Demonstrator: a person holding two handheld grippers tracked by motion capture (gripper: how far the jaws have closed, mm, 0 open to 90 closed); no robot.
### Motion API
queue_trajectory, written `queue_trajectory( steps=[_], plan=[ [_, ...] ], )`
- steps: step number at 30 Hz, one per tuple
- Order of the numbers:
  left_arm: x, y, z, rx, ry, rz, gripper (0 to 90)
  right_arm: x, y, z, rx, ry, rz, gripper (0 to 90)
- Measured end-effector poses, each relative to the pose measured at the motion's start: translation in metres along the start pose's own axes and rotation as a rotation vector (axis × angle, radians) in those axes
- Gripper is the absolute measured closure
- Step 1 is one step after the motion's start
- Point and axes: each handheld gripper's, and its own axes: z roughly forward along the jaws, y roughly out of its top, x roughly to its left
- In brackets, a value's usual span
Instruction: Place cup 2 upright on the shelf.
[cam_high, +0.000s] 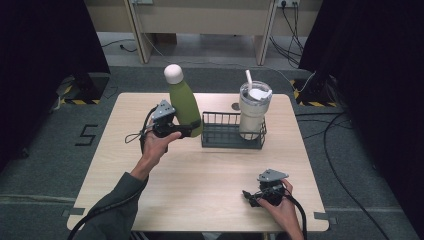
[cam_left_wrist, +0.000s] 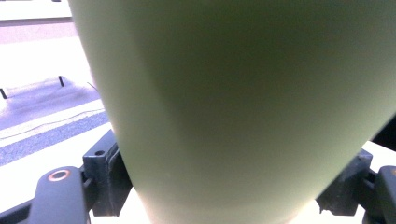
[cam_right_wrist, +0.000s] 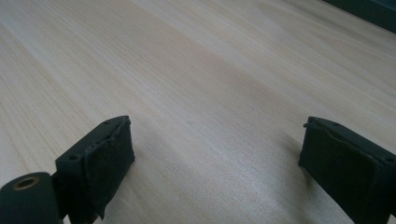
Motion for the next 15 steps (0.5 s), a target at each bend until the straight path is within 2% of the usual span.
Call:
queue_trajectory(
  steps=[7, 15],
  plan=[
    [-0.002, 0.008, 0.010, 0.015, -0.004, 0.012, 20.4, 0.000, 0.000, 0.000, 0.000, 0.000, 0.000, 9.7],
    [-0.008, 0.014, 0.030, 0.028, -0.016, 0.024, 20.5, 0.000, 0.000, 0.000, 0.000, 0.001, -0.002, 9.6]
  ],
)
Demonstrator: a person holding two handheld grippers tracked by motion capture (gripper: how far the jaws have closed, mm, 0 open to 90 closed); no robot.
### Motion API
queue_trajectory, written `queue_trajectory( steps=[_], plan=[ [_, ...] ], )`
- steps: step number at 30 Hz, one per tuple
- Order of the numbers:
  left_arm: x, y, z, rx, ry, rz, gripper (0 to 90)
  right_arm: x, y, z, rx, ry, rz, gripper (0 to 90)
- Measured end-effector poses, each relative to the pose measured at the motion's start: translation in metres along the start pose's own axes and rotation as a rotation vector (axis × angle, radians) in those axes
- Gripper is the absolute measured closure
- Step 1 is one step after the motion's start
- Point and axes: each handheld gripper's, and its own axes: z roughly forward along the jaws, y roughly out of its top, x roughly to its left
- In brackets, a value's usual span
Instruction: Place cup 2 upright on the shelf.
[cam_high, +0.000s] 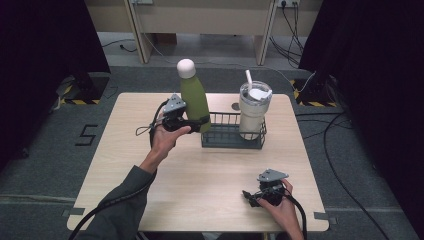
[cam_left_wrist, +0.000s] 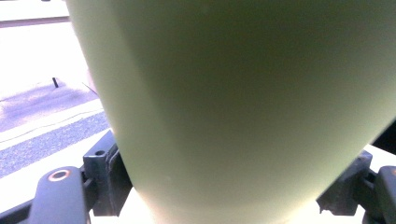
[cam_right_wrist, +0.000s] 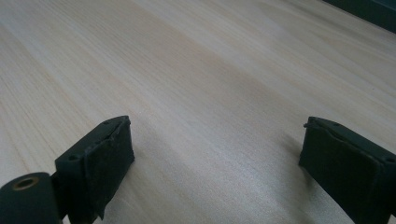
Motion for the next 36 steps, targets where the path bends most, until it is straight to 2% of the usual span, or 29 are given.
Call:
queue_trajectory(
  steps=[11, 16, 22, 25, 36],
  plan=[
    [-0.009, 0.010, 0.034, 0.020, -0.015, 0.018, 20.5, 0.000, 0.000, 0.000, 0.001, 0.002, 0.002, 9.5],
    [-0.014, 0.011, 0.048, 0.029, -0.030, 0.011, 20.5, 0.000, 0.000, 0.000, 0.000, 0.002, -0.001, 9.5],
    [-0.015, 0.011, 0.056, 0.036, -0.022, 0.018, 20.5, 0.000, 0.000, 0.000, 0.001, 0.004, -0.003, 9.5],
    [-0.011, 0.009, 0.062, 0.041, -0.015, 0.004, 20.5, 0.000, 0.000, 0.000, 0.001, 0.004, -0.003, 9.5],
    [-0.006, 0.003, 0.071, 0.055, -0.003, -0.008, 20.5, 0.000, 0.000, 0.000, 0.001, 0.004, -0.003, 9.5]
  ],
)
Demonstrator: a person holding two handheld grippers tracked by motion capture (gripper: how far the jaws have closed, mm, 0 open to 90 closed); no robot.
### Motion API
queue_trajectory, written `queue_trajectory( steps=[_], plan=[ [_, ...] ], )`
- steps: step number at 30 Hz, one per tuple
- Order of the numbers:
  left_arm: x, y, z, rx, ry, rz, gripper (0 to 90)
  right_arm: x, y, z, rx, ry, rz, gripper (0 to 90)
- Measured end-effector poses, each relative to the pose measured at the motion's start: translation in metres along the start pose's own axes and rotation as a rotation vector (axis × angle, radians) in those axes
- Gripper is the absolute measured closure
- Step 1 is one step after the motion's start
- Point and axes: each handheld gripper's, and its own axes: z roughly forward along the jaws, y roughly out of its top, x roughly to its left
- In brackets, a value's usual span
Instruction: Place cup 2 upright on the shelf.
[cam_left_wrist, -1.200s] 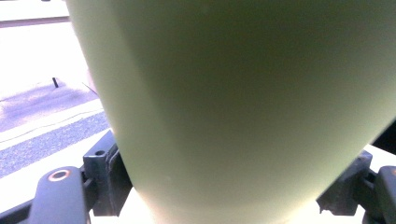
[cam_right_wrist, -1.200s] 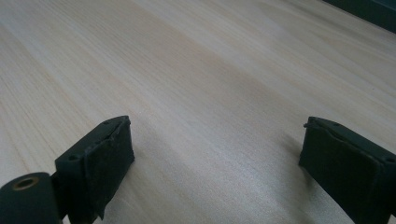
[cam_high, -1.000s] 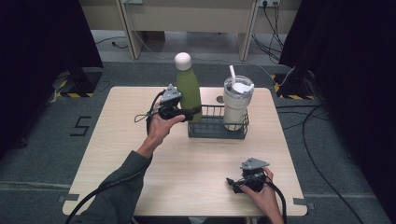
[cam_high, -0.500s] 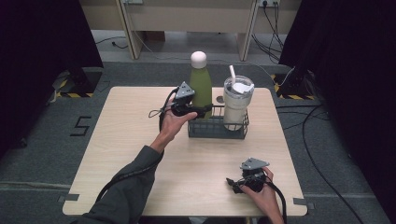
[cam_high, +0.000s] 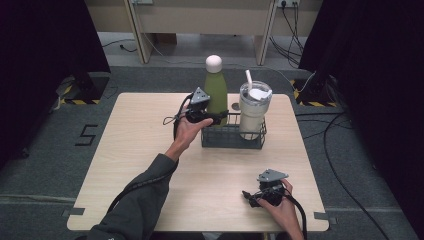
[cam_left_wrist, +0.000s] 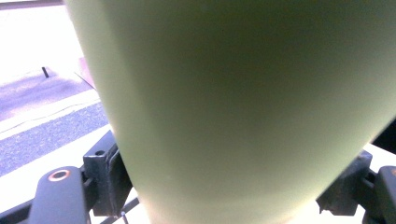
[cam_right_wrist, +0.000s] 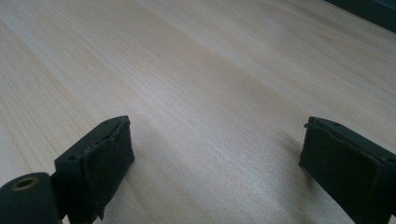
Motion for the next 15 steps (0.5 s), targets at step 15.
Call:
queue_trajectory(
  steps=[15],
  plan=[
    [0.003, -0.012, 0.013, 0.028, 0.013, -0.015, 20.4, 0.000, 0.000, 0.000, 0.000, 0.000, 0.000, 9.5]
  ],
)
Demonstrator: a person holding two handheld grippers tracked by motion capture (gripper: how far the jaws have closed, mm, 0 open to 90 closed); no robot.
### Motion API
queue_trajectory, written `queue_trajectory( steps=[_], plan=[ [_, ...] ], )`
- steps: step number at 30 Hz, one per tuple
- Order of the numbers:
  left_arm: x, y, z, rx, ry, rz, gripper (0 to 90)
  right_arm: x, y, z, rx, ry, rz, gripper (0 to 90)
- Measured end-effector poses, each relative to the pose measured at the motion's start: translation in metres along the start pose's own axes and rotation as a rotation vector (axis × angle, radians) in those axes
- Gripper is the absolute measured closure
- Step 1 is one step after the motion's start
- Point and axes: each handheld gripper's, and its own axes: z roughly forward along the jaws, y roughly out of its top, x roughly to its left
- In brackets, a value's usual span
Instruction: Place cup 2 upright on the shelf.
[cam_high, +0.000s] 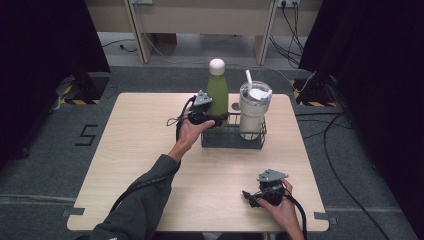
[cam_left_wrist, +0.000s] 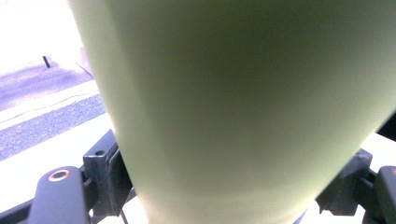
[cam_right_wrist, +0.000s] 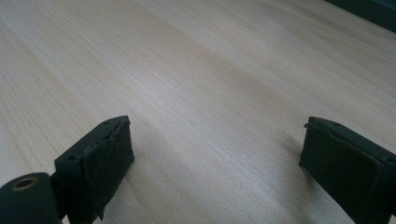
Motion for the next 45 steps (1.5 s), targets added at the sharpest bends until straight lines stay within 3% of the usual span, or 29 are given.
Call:
queue_trajectory(
  steps=[20, 33, 45],
  plan=[
    [0.003, -0.019, 0.015, 0.046, 0.015, -0.007, 20.4, 0.000, 0.000, 0.000, 0.000, 0.000, -0.001, 9.5],
    [0.006, -0.026, 0.020, 0.047, 0.016, -0.020, 20.4, 0.000, 0.000, 0.000, -0.001, 0.000, -0.001, 9.5],
    [0.004, -0.031, 0.021, 0.041, 0.020, 0.008, 20.3, 0.000, 0.000, 0.000, -0.001, 0.000, -0.001, 9.4]
  ],
)
